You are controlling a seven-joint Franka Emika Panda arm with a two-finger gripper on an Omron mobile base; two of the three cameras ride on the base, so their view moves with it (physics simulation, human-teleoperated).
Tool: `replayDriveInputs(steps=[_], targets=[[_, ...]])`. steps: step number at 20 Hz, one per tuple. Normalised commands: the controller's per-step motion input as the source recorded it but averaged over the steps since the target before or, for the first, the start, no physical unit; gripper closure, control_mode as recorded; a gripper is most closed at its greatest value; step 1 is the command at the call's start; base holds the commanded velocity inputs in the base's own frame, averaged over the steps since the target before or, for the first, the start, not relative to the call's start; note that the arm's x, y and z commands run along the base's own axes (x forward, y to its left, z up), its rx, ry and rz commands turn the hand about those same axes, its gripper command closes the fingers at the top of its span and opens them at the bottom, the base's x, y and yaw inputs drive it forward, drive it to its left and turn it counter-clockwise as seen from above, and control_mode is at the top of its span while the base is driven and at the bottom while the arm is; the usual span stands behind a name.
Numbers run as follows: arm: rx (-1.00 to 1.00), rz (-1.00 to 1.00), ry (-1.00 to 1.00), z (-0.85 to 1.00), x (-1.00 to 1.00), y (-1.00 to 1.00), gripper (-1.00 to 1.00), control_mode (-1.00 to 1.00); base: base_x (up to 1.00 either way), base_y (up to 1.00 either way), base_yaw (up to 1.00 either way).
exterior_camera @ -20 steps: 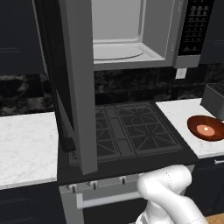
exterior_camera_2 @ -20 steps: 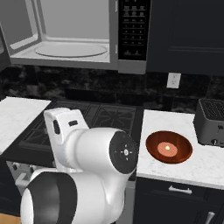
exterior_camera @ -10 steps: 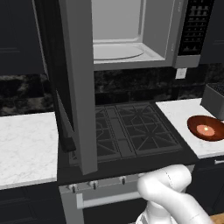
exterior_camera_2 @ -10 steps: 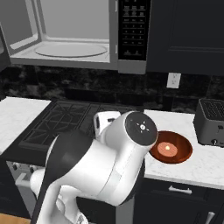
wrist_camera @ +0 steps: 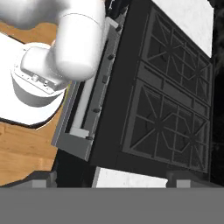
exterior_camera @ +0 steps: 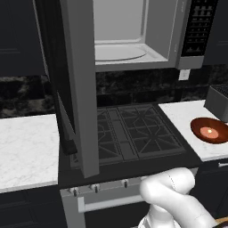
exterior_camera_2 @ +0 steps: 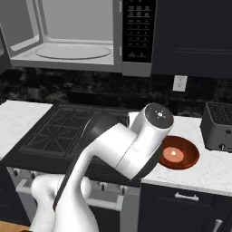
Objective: Open the microwave, place the bowl with waffle inside the microwave, then close the microwave door and turn it on.
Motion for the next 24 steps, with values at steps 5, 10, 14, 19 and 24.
replayDriveInputs(steps=[5,10,14,19,24], targets=[[0.00,-0.09,0.00,-0.56,0.63,-0.38,-1.00,-1.00,0.00,0.00,0.00],[0.00,-0.09,0.02,-0.49,0.65,-0.34,-1.00,-1.00,0.00,0.00,0.00],[-0.01,-0.10,0.07,-0.48,0.53,-0.38,-1.00,-1.00,0.00,0.00,0.00],[-0.05,-0.09,0.08,-0.53,0.32,-0.46,-1.00,-1.00,0.00,0.00,0.00],[-0.01,-0.06,0.06,-0.42,0.37,-0.39,-1.00,-1.00,0.00,0.00,0.00]])
